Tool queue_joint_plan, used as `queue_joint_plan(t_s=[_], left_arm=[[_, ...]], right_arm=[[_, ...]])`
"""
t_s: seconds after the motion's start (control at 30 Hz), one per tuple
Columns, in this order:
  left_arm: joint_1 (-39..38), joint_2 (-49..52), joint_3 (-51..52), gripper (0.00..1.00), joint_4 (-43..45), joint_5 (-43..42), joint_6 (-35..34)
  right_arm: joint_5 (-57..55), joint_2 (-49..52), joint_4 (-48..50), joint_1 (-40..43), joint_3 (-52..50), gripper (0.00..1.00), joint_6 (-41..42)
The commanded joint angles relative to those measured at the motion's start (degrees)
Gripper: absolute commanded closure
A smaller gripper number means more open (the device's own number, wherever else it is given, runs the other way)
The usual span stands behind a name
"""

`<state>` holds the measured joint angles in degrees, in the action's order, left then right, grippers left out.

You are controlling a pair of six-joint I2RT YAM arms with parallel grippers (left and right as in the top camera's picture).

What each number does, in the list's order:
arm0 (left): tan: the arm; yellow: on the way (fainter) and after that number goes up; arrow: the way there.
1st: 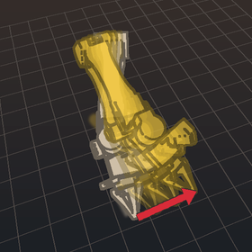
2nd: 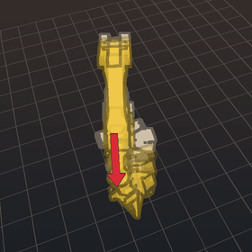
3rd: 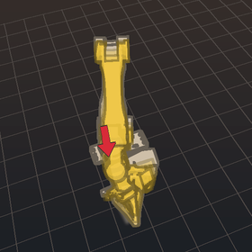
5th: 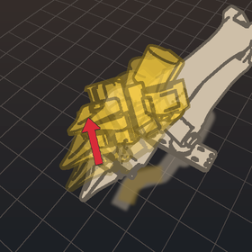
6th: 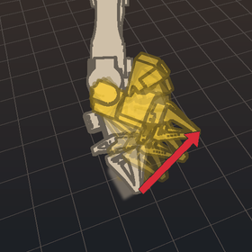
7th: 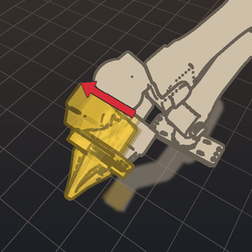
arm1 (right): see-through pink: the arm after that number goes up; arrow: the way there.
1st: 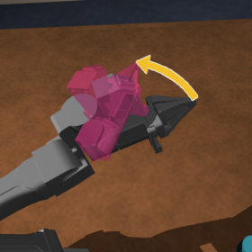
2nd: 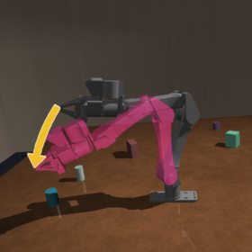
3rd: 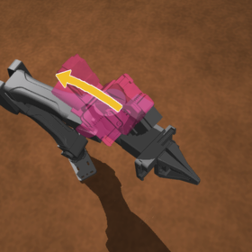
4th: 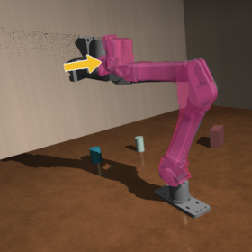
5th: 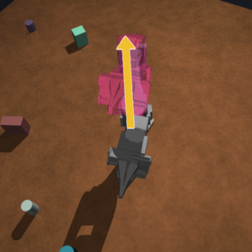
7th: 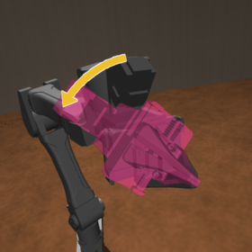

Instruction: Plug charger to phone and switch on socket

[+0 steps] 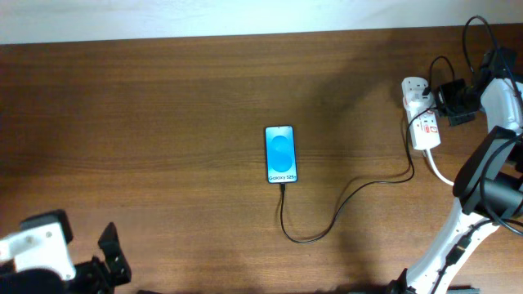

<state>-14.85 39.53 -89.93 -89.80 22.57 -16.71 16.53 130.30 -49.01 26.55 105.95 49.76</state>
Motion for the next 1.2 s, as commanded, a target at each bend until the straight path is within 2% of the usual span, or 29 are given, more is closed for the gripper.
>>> queue_joint_plan(t_s=[0.0, 0.27, 0.43, 0.53, 0.67, 0.83, 1.17], left_arm=[[0.39, -2.43, 0.26, 0.01, -0.2, 0.81, -0.35], [0.39, -2.82, 0.26, 0.01, -6.93, 0.83, -0.33], [0.39, -2.89, 0.26, 0.01, -6.88, 0.81, -0.35], [0.39, -2.89, 0.26, 0.01, -6.91, 0.81, -0.33], [0.39, -2.89, 0.26, 0.01, -6.88, 0.81, -0.35], [0.39, -2.89, 0.26, 0.01, -6.91, 0.81, -0.35], [0.39, -2.89, 0.26, 0.01, -6.88, 0.83, -0.35]], right_arm=[[0.85, 0.48, 1.09, -1.09, 0.87, 0.96, 1.62], [1.09, 4.13, 1.7, -2.84, 0.83, 0.96, 1.75], [0.83, 7.61, 0.42, -6.75, 0.83, 0.96, 1.29], [-0.44, 6.8, -0.92, -6.97, 0.92, 0.96, 0.04], [-8.17, 3.56, -7.3, -5.03, 3.48, 0.96, 0.02], [-7.96, 1.09, -11.76, -2.97, 7.87, 0.96, -0.22], [-7.5, 1.09, -10.05, -2.36, 8.13, 0.96, -0.44]])
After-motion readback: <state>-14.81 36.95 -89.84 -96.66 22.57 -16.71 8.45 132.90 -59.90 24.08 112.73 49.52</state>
